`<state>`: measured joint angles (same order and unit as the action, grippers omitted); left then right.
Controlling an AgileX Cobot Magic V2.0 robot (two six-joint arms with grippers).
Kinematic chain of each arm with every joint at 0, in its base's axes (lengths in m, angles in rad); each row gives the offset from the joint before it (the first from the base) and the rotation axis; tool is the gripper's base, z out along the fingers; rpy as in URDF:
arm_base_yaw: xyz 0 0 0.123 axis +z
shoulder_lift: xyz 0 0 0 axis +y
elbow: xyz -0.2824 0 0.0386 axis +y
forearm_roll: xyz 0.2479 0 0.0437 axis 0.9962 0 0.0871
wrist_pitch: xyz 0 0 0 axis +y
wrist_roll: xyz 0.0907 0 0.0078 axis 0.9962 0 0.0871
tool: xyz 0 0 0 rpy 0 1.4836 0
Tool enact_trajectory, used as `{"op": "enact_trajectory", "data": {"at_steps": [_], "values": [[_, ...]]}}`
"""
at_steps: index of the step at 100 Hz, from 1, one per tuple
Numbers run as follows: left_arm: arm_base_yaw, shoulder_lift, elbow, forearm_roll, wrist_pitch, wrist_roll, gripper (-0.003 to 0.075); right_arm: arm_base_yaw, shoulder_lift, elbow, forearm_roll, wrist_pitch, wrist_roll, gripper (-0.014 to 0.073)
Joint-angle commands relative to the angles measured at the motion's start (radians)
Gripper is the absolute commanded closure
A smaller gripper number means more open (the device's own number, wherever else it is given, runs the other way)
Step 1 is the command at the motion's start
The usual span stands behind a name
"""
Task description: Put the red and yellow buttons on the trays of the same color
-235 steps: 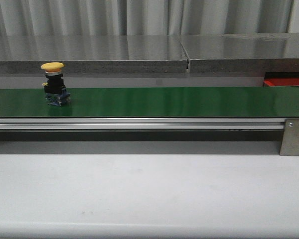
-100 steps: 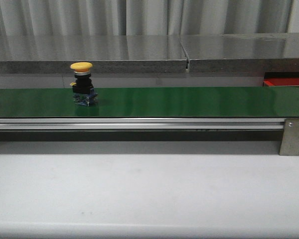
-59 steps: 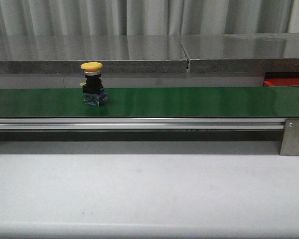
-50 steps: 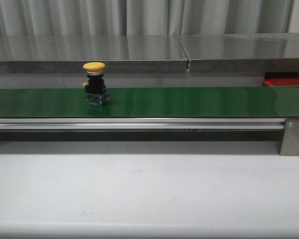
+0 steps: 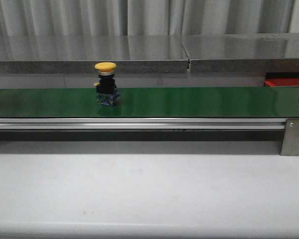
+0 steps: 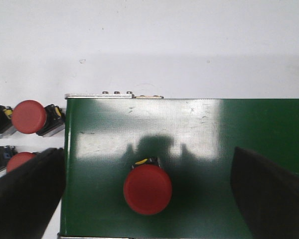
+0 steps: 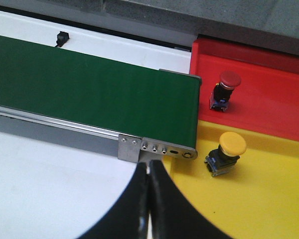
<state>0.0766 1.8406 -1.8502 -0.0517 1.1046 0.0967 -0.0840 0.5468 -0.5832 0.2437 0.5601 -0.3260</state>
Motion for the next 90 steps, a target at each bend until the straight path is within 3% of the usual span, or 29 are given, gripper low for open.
{"op": "enact_trajectory", "data": {"at_steps": [1, 40, 69, 81, 90], "values": [[-0.006, -0.131, 0.034, -0.018, -0.075, -0.003, 0.0069, 0.003, 0.0, -0.028, -0.003, -0.075, -0.005, 0.0712], [-0.037, -0.6, 0.643, -0.057, -0.421, -0.003, 0.0069, 0.003, 0.0, -0.028, -0.003, -0.075, -0.005, 0.0712], [-0.089, -0.892, 1.022, -0.069, -0.553, -0.003, 0.0072, 0.003, 0.0, -0.028, -0.003, -0.075, -0.005, 0.0712], [-0.089, -1.008, 1.132, -0.084, -0.607, -0.003, 0.013, 0.003, 0.0, -0.028, -0.003, -0.075, -0.005, 0.0712], [-0.089, -1.097, 1.193, -0.084, -0.633, -0.003, 0.0234, 0.003, 0.0, -0.028, -0.003, -0.075, -0.005, 0.0712]]}}
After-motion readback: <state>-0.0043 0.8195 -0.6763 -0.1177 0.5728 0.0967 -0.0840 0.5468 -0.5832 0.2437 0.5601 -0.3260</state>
